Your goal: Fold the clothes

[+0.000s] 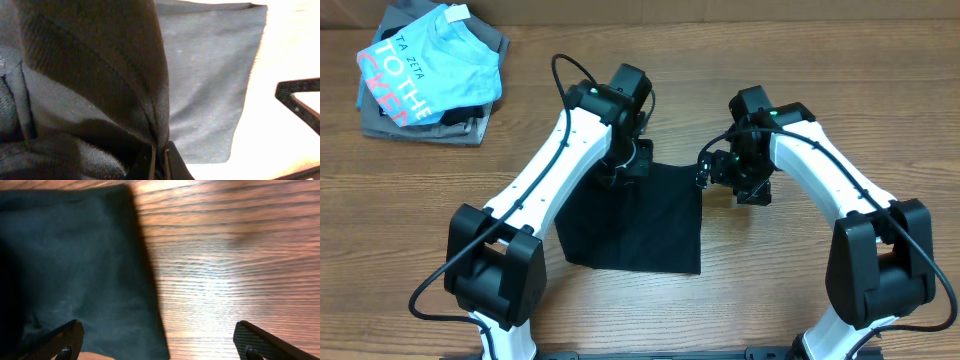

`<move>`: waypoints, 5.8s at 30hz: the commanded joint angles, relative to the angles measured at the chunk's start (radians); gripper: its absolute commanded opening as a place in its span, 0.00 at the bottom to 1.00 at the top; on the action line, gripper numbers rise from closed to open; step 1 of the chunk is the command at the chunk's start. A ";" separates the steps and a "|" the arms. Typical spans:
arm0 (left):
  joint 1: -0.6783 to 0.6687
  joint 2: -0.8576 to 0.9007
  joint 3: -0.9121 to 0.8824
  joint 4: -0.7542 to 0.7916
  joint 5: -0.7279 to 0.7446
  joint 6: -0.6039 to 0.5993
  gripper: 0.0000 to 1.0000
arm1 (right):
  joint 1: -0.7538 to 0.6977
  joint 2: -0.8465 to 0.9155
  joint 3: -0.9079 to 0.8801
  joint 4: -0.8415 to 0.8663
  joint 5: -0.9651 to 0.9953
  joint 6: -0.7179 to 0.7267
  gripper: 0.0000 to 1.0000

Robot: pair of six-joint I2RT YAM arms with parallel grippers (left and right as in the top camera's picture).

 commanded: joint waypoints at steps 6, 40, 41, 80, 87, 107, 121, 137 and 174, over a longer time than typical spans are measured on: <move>-0.072 0.006 0.019 0.047 0.033 -0.069 0.04 | -0.052 0.000 0.024 -0.010 -0.008 -0.039 1.00; 0.383 -0.032 0.256 -0.319 -0.130 -0.030 0.85 | 0.059 0.010 0.271 0.016 -0.149 0.013 1.00; 0.414 -0.032 0.237 -0.314 -0.137 -0.031 0.87 | 0.096 0.016 0.271 0.045 -0.116 0.057 1.00; 0.507 -0.032 -0.079 -0.176 -0.153 -0.026 1.00 | 0.247 0.182 0.272 0.060 0.374 0.255 0.20; 0.500 -0.032 -0.079 -0.177 -0.152 -0.025 1.00 | 0.167 0.182 0.271 0.012 0.372 0.159 0.99; 0.489 -0.032 -0.079 -0.159 -0.145 -0.019 1.00 | 0.233 0.056 0.513 -0.267 0.187 0.217 1.00; 0.489 -0.032 -0.079 -0.167 -0.145 -0.018 1.00 | 0.443 0.239 0.512 -0.175 0.159 0.209 0.99; 0.489 -0.032 -0.079 -0.164 -0.145 -0.011 1.00 | 0.449 0.255 0.513 -0.240 0.192 0.210 0.04; 0.489 -0.032 -0.079 -0.149 -0.131 -0.011 1.00 | 0.430 0.012 0.263 -0.297 0.376 0.307 0.95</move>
